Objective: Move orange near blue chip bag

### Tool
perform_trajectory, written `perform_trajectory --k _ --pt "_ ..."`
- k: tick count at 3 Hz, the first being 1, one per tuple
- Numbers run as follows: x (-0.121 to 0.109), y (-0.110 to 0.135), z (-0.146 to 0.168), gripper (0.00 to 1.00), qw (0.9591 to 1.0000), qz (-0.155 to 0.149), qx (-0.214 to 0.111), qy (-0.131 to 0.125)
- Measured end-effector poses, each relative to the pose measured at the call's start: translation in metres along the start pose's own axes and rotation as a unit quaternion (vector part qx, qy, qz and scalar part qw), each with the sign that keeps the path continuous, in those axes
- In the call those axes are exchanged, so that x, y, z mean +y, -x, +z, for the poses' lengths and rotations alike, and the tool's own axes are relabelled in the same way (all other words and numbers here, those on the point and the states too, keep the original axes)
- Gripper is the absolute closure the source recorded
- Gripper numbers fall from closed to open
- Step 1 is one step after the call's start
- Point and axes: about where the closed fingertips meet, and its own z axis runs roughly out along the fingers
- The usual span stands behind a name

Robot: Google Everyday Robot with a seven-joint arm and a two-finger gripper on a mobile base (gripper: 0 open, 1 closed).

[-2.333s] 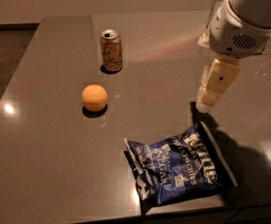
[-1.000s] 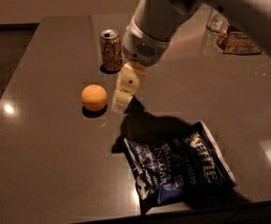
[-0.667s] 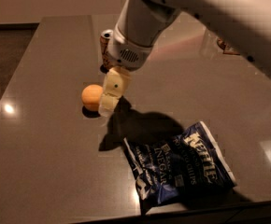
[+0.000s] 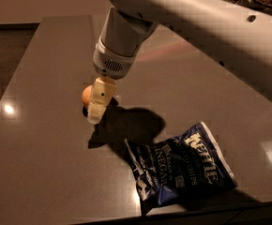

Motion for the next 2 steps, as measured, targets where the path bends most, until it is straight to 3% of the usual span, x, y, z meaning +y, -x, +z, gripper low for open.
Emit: perform_trajectory --k 1,2 --pt "-0.0001 0.0026 0.0143 0.0 0.9999 -0.015 0.007 -0.002" --pt "-0.0015 -0.001 0.0202 0.16 0.9996 -0.026 0.014 0.0"
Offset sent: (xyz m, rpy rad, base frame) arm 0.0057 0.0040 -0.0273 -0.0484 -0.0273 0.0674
